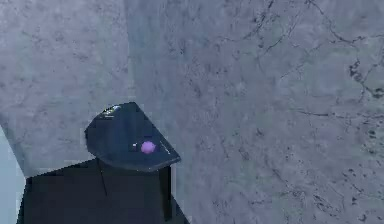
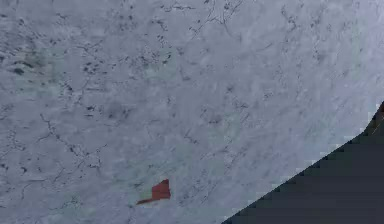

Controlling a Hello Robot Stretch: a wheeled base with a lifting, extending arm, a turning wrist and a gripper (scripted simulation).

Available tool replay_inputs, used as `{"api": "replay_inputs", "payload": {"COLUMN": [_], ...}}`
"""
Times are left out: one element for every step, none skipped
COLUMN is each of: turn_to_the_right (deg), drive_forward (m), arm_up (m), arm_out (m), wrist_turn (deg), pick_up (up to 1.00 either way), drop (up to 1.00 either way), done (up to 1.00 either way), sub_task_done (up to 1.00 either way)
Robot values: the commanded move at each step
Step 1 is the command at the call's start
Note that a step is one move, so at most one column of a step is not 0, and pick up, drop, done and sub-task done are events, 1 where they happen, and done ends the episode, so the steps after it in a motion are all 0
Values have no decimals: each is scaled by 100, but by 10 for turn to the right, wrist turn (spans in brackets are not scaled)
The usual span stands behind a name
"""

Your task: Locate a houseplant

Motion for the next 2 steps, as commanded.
{"api": "replay_inputs", "payload": {"turn_to_the_right": [450, 450], "drive_forward": [0, 0], "arm_up": [0, 0], "arm_out": [0, 0], "wrist_turn": [0, 0], "pick_up": [0, 0], "drop": [0, 0], "done": [0, 0], "sub_task_done": [0, 0]}}
